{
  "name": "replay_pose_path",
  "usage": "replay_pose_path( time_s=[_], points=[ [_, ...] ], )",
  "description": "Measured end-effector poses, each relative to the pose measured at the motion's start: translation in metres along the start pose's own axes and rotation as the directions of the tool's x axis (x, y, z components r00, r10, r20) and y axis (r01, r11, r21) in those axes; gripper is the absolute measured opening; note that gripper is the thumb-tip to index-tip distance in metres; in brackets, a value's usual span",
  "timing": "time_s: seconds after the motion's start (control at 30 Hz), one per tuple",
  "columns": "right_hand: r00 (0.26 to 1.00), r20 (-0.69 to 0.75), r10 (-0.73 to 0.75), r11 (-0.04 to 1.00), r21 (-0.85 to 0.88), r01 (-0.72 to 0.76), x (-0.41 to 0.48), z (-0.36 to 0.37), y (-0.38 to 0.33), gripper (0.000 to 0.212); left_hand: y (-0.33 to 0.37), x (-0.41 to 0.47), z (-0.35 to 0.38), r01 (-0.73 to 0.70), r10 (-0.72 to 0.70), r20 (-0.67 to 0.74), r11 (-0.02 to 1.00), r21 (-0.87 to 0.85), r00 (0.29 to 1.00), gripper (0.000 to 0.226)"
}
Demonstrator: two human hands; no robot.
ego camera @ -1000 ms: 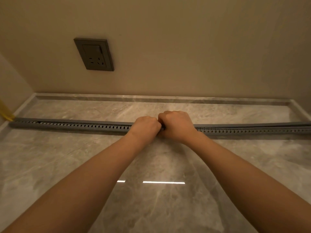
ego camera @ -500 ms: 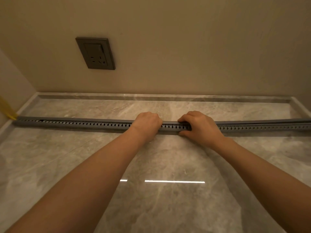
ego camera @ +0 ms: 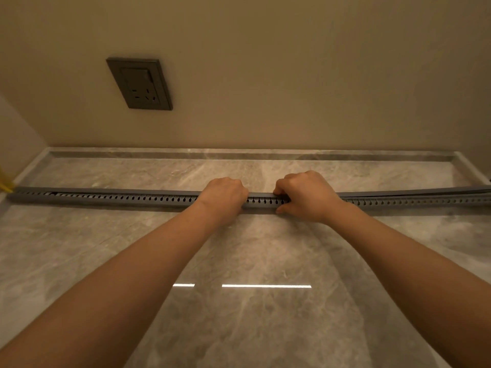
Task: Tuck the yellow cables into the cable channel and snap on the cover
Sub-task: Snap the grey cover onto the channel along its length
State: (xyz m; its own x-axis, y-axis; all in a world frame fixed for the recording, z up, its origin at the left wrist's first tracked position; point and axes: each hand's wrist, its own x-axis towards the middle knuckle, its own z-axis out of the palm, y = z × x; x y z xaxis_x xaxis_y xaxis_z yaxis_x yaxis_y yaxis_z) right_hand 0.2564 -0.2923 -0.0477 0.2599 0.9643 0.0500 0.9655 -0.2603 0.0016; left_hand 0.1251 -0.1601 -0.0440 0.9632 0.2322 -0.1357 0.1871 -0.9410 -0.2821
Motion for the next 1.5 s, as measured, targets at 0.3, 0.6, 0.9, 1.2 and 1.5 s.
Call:
replay_pose_path(
  time_s=[0.3,0.6,0.9,1.2,1.5],
  points=[
    [0.999,-0.05,0.005,1.0,0.018,-0.004,-0.001,0.001,0.0,0.031,0.033,0.014,-0.02,0.046,-0.053,-0.047,0.99,-0.132,0.998,0.018],
    [0.993,-0.116,0.025,0.995,0.094,-0.014,-0.005,0.006,0.003,0.029,0.051,0.026,-0.026,0.053,-0.055,-0.037,0.996,-0.069,0.998,0.012],
    [0.976,-0.161,0.149,0.948,0.303,-0.094,-0.01,0.018,0.007,0.026,0.056,0.025,-0.027,0.031,-0.032,0.016,0.997,0.069,0.999,0.017],
    [0.989,-0.13,0.071,0.977,0.208,-0.043,-0.042,0.019,0.04,0.038,0.059,0.024,-0.027,0.044,-0.047,0.029,0.995,0.09,0.998,0.02],
    [0.996,-0.069,0.06,0.997,0.058,-0.056,-0.04,0.004,0.055,0.036,0.059,0.027,-0.026,0.057,-0.061,0.046,0.995,0.081,0.997,0.019]
  ],
)
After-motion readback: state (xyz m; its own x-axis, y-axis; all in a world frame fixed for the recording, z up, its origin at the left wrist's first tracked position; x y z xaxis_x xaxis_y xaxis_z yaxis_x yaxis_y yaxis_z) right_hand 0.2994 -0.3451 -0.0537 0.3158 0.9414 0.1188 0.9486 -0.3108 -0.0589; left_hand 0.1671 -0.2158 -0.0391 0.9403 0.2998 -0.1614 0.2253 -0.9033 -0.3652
